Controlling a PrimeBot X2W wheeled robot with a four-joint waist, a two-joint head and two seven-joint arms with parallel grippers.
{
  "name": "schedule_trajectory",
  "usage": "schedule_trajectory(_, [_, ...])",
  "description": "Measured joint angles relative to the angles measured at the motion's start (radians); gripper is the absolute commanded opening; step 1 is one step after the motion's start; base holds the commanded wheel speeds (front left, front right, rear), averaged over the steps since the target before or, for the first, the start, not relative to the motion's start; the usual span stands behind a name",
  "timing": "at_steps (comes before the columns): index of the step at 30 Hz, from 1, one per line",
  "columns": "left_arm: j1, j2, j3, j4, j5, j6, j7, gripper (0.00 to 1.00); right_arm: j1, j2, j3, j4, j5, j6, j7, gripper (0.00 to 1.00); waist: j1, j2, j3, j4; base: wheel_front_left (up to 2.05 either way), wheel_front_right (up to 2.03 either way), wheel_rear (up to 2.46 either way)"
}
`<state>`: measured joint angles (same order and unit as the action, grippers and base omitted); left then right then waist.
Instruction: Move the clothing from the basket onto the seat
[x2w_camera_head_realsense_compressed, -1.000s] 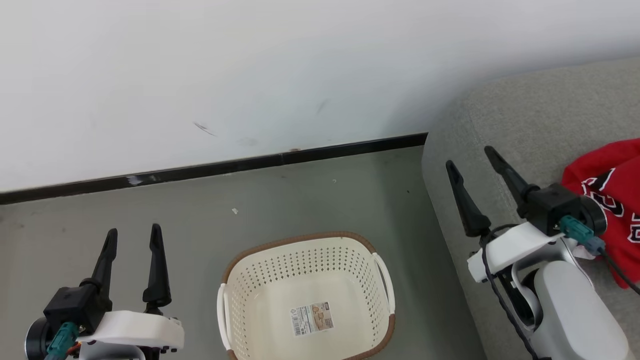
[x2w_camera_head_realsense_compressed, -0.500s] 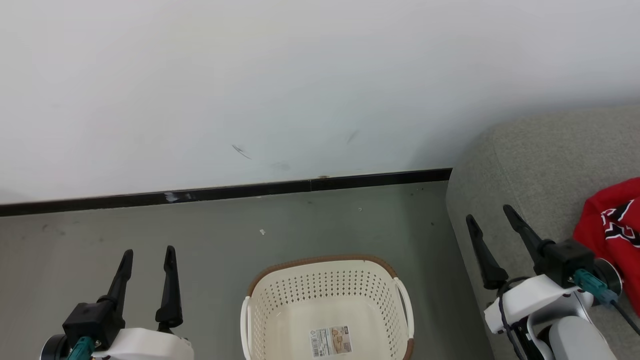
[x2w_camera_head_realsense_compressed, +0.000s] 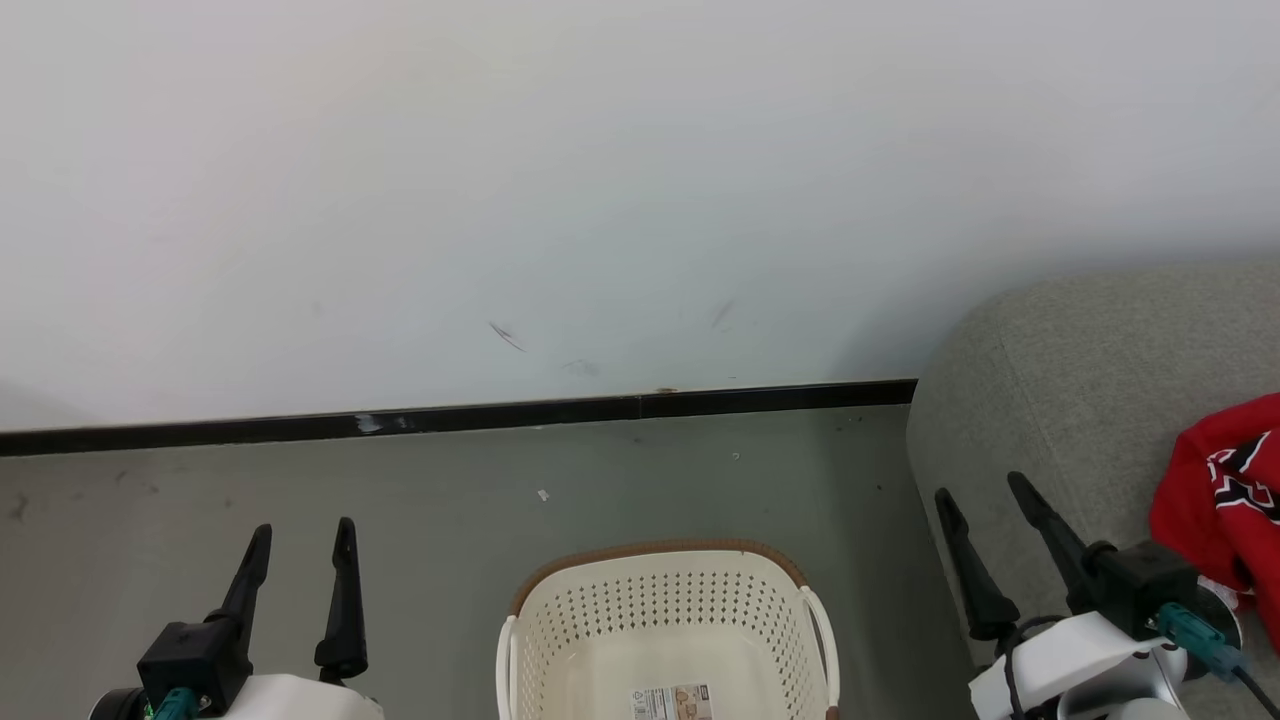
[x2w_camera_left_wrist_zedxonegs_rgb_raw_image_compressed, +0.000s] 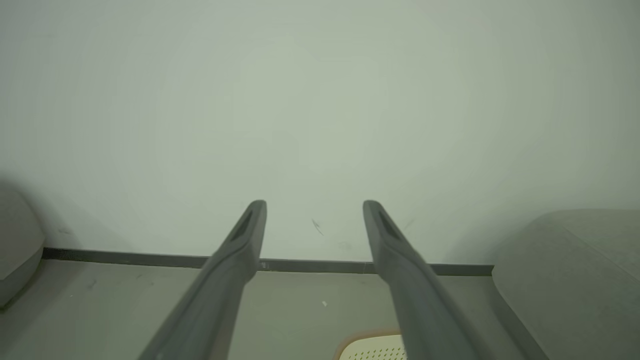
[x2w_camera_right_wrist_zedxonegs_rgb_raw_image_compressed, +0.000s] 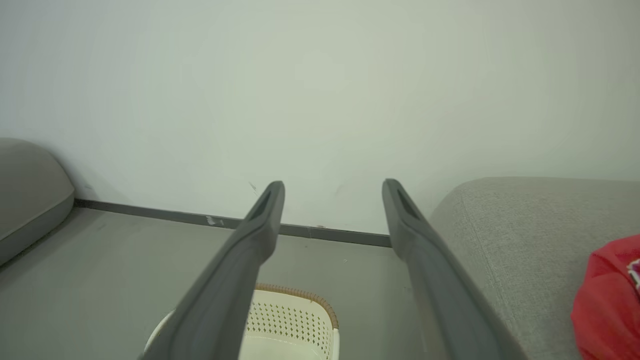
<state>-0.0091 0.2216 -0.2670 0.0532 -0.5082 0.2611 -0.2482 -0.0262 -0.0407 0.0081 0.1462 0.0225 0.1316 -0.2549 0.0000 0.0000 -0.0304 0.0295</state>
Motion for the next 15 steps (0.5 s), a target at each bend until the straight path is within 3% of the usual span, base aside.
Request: schedule_trajectory(15, [0.0,0.006,0.003,0.011,0.002,0.001,0.0,1.0,0.028,0.001,0.034,-0.048,0.041,0.0,0.0,1.0,0.0001,0.0,0.005,-0.002,0.0,0.0,0.0])
